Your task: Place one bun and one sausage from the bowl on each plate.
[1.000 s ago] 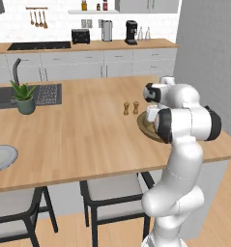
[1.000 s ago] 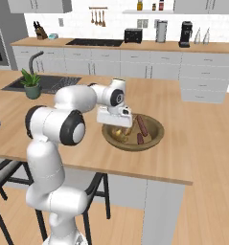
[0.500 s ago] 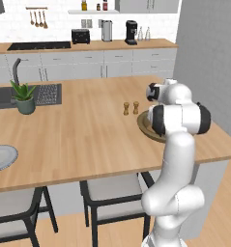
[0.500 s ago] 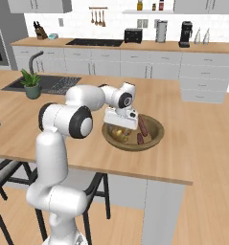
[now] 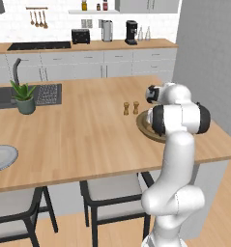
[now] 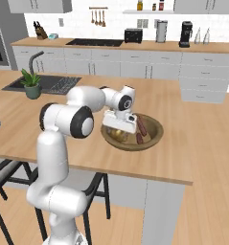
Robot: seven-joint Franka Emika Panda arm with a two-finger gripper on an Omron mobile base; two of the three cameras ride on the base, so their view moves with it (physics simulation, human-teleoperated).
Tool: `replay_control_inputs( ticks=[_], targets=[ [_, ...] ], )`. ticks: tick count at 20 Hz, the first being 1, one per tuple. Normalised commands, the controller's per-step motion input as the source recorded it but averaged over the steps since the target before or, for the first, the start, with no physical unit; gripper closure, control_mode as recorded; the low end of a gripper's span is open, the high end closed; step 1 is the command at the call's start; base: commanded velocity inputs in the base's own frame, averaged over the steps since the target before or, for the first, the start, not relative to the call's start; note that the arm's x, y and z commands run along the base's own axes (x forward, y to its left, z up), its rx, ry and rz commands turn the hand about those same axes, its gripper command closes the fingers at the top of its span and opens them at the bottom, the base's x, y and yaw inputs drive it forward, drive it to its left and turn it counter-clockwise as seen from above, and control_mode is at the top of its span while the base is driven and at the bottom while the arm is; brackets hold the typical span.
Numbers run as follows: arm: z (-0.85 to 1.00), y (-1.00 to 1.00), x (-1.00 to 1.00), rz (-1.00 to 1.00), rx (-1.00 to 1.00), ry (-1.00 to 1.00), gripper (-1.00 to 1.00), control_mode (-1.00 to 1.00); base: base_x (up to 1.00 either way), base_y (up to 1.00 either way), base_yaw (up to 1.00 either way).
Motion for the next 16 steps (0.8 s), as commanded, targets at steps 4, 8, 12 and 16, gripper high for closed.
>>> replay_control_inputs(
  ticks=[4,8,12,16],
  targets=[
    [-0.19,0.05,-0.42,-0.05,0.0,0.0,-1.0,-1.0,0.0,0.0,0.0],
    [-0.15,0.0,-0.22,-0.08,0.0,0.03,-1.0,-1.0,0.0,0.0,0.0],
    [0.0,0.0,-0.08,0.0,0.0,0.01,1.0,-1.0,0.0,0.0,0.0],
    [0.03,0.0,-0.06,0.0,0.0,0.0,1.0,-1.0,0.0,0.0,0.0]
  ],
)
